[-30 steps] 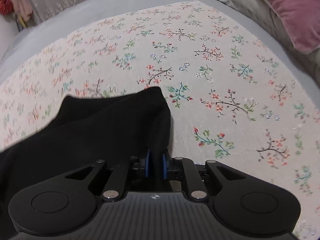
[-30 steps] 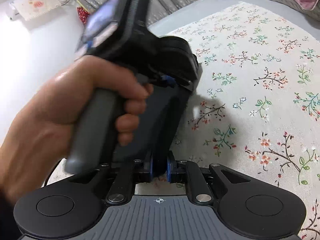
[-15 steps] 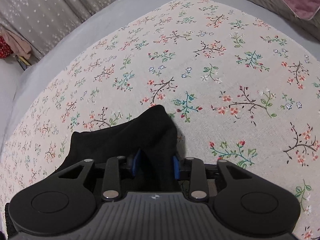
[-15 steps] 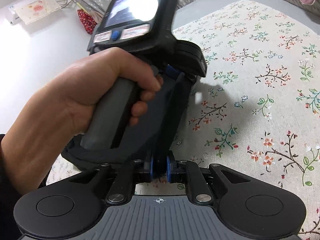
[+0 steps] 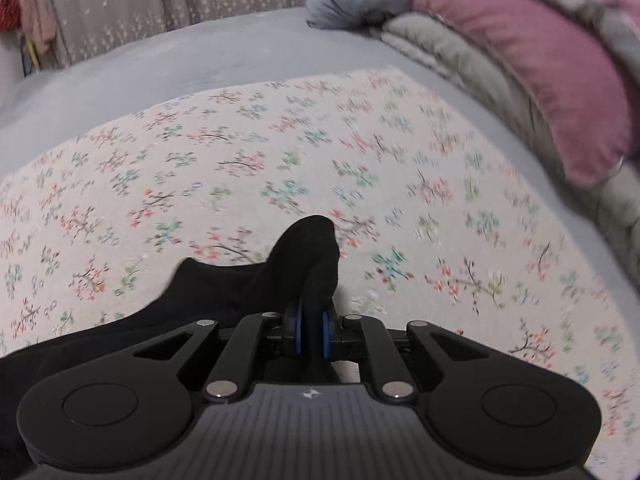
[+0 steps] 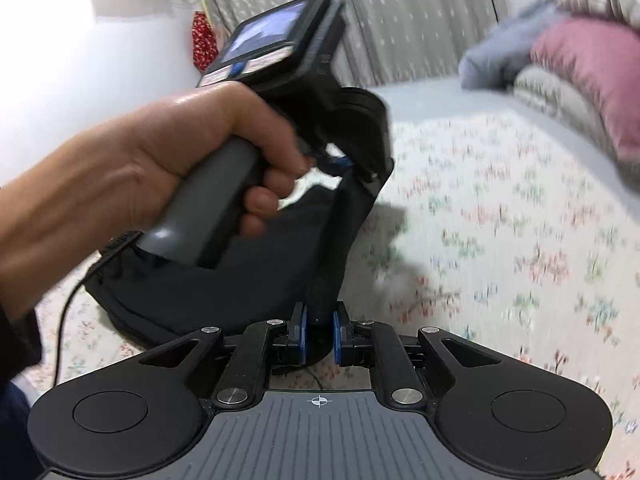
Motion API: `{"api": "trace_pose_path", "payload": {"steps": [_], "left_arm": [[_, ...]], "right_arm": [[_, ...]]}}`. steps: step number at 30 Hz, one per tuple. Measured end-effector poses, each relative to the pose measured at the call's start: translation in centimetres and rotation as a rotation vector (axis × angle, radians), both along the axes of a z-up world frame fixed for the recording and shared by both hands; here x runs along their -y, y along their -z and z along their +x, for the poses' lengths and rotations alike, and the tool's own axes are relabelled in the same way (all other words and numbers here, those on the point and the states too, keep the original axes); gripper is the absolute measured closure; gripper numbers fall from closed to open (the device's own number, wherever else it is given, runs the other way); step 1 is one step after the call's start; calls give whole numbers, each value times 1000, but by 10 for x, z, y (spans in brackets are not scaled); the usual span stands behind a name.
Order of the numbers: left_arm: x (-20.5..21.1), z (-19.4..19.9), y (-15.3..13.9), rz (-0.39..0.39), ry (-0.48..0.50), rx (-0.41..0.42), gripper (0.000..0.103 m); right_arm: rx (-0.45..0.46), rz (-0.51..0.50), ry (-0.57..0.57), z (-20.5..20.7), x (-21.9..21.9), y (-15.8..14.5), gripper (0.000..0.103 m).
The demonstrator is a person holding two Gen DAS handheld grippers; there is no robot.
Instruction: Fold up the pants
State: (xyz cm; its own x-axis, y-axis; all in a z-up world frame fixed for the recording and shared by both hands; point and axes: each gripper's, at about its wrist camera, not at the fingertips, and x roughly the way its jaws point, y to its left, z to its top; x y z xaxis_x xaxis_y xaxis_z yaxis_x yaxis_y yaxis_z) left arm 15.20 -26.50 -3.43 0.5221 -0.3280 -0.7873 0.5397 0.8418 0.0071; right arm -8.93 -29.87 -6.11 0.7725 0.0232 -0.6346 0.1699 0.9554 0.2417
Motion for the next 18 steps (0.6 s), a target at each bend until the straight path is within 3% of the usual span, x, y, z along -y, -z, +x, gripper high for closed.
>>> {"api": "trace_pose_path", "payload": {"steps": [8, 13, 18], "left_arm": [[-65, 10, -17, -107, -32, -11, 86], [-104, 17, -31, -200, 7, -17, 87], [-138, 28, -36, -249, 3, -26, 87]], "right_arm": [[96, -208, -58, 6, -52, -20, 91], [153, -326, -136, 15, -102, -27, 91], [163, -391, -198, 33, -143, -23, 91]]}}
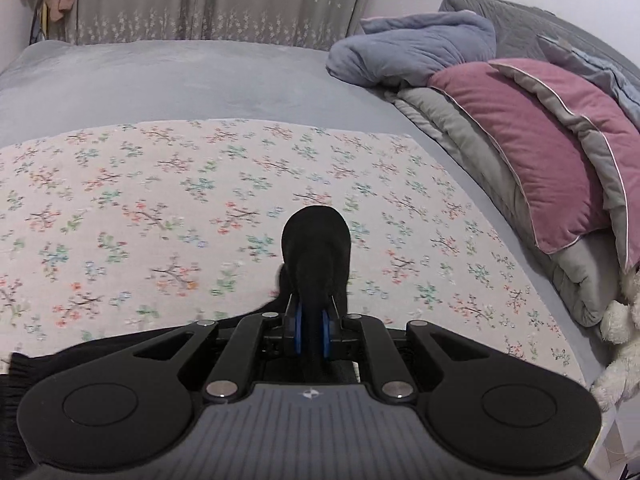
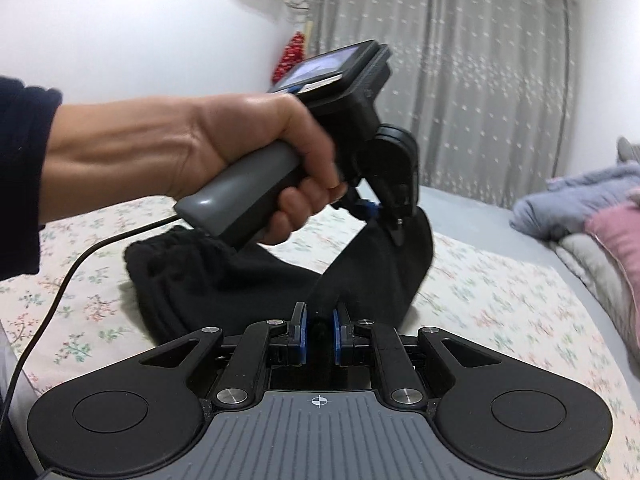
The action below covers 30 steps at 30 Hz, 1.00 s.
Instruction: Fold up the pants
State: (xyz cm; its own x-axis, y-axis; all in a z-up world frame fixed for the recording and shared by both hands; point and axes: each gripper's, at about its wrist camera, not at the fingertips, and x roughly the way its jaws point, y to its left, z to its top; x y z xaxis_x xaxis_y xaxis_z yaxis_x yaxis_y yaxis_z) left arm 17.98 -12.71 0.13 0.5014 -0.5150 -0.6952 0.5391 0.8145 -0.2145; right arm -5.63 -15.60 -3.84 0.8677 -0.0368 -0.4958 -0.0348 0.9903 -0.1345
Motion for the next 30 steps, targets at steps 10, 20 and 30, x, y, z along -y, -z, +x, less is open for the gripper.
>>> {"api": "trace_pose_path", "payload": {"steps": [10, 20, 30], "left_arm": [[-77, 17, 2, -51, -61, -7, 87], [-174, 33, 13, -217, -166, -36, 87], [-240, 50, 28, -371, -249, -95, 87]], "right_arm": [[-19, -70, -66, 30, -61, 1, 91], [-32, -95, -175, 62, -126, 5, 91], [-35, -138, -263, 82, -170, 12, 91]]}}
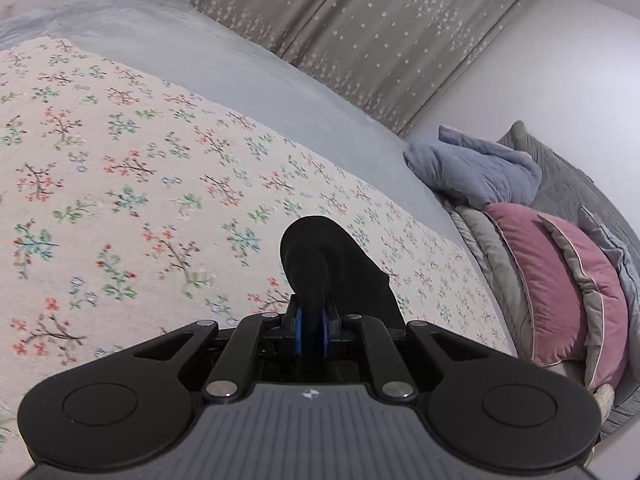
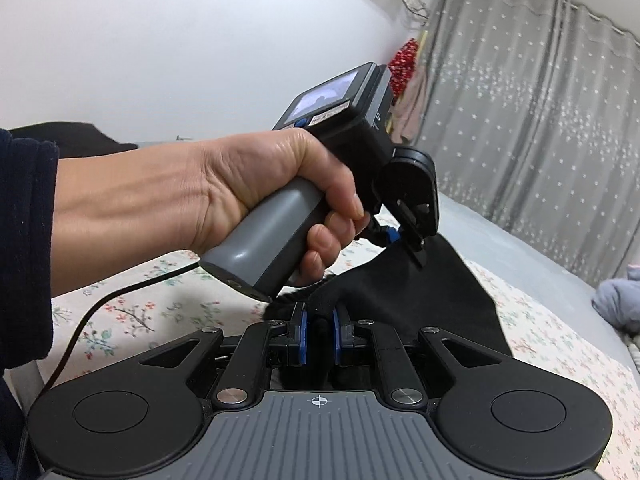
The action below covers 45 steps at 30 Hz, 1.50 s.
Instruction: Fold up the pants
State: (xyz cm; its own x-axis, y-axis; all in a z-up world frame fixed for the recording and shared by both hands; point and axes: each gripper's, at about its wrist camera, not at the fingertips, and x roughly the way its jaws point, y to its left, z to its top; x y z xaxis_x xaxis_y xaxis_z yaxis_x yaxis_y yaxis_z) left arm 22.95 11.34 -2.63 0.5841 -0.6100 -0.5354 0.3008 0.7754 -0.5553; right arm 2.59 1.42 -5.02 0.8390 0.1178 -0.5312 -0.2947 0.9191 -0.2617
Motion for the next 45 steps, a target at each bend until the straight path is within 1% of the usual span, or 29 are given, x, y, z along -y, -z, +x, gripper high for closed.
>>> {"api": "trace_pose_path", "payload": {"steps": [2, 6, 8, 12, 13, 15, 17, 19, 20, 21, 23, 24, 25, 26, 27, 28, 30, 31, 32, 34, 37, 38, 40, 41, 43, 45], "left_arm": [[-10, 2, 3, -18, -11, -10, 87], [-31, 9, 23, -9, -29, -27, 86], [-41, 11, 31, -9, -39, -36, 86], [-53, 4, 31, -33, -38, 29, 86], [-52, 3, 36, -13, -29, 34, 84], [-46, 3, 47, 67, -2, 34, 82], [-47, 4, 56, 82, 3, 23, 81], [-48, 2, 57, 81, -6, 34, 80], [-47, 1, 56, 88, -13, 43, 75], [-46, -1, 56, 96, -26, 50, 73], [-46, -2, 56, 121, -47, 54, 60], [-47, -1, 57, 133, -54, 56, 57], [-49, 1, 56, 140, -65, 58, 50], [-52, 1, 54, 139, -80, 55, 47], [-56, 2, 52, 131, -96, 51, 47], [-61, 1, 49, 121, -114, 47, 47], [-66, -3, 39, 120, -143, 54, 47], [-67, -8, 33, 126, -154, 69, 47], [-68, -13, 25, 131, -172, 85, 47], [-68, -23, 8, 148, -205, 102, 48], [-69, -43, -17, 143, -220, 122, 50], [-70, -51, -25, 122, -229, 131, 50], [-67, -64, -37, 89, -236, 118, 50], [-63, -70, -41, 104, -240, 110, 50], [-50, -83, -50, 144, -241, 130, 52], [-34, -95, -54, 162, -225, 149, 53]], "right_arm": [[7, -6, -7, 0, -7, -1, 91], [-4, -24, -32, 4, -16, 2, 91], [-3, -50, -43, 9, -23, 5, 91], [8, -96, -68, 13, -41, 8, 91], [6, -107, -73, 14, -44, 9, 91], [-22, -130, -83, 16, -49, 19, 91], [-63, -143, -97, 19, -54, 32, 91], [-71, -178, -106, 19, -58, 43, 91], [-73, -191, -108, 20, -59, 47, 91], [-79, -197, -107, 21, -59, 50, 91], [-91, -197, -101, 25, -58, 57, 91], [-93, -198, -98, 27, -58, 58, 90], [-92, -196, -93, 28, -58, 60, 90], [-91, -194, -91, 29, -58, 62, 89], [-89, -194, -87, 30, -58, 63, 89], [-92, -194, -89, 31, -57, 64, 85], [-108, -185, -119, 31, -60, 66, 71], [-131, -162, -150, 29, -60, 64, 55], [-161, -115, -184, 25, -57, 60, 42], [-205, -38, -258, 15, -52, 47, 43], [-228, 33, -350, 3, -36, 21, 44], [-240, 69, -380, 1, -25, 11, 45], [-263, 132, -414, -1, -2, -4, 48], [-269, 173, -407, 2, 16, -14, 48], [-271, 252, -363, 6, 47, -28, 51], [-260, 324, -288, 18, 87, -34, 51]]}}
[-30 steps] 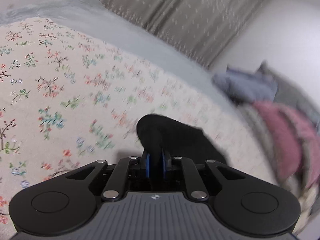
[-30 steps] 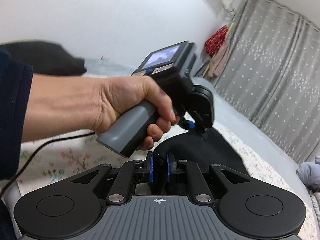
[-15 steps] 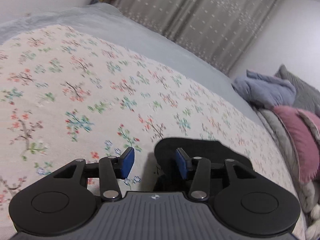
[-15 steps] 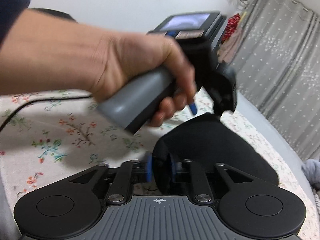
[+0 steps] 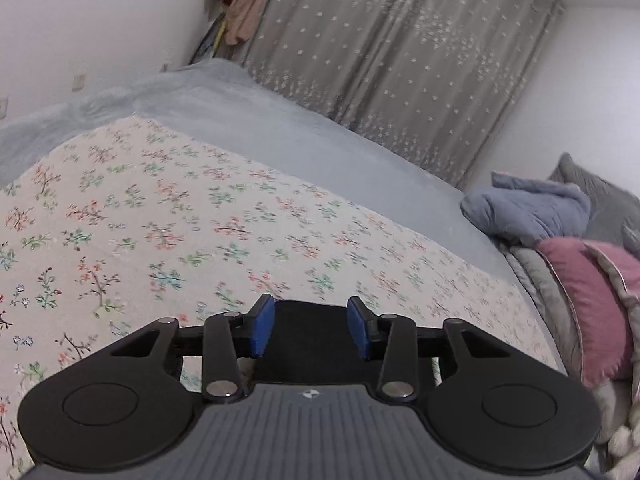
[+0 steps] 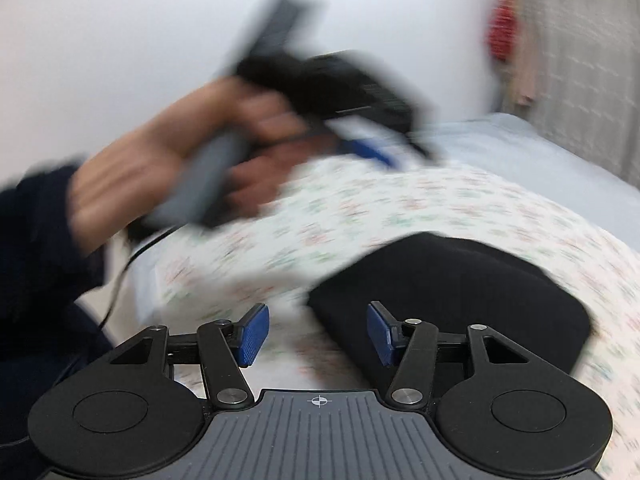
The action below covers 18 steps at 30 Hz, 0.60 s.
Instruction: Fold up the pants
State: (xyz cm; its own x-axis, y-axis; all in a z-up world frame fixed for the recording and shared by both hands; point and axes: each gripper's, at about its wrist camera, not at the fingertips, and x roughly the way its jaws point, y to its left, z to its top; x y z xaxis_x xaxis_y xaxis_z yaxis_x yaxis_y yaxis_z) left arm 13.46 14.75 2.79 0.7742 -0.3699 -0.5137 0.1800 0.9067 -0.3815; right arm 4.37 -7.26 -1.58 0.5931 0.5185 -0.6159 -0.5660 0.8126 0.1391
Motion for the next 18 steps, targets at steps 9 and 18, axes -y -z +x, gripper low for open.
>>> {"api": "trace_pose_path", "payload": {"steps": [9, 18], "left_arm": [[55, 8, 65, 179, 85, -52, 57], [48, 15, 89, 171, 77, -88, 55]], "right_arm": [[-164, 71, 400, 40, 91, 53, 72], [-214, -30, 353, 57, 61, 96, 75]]}}
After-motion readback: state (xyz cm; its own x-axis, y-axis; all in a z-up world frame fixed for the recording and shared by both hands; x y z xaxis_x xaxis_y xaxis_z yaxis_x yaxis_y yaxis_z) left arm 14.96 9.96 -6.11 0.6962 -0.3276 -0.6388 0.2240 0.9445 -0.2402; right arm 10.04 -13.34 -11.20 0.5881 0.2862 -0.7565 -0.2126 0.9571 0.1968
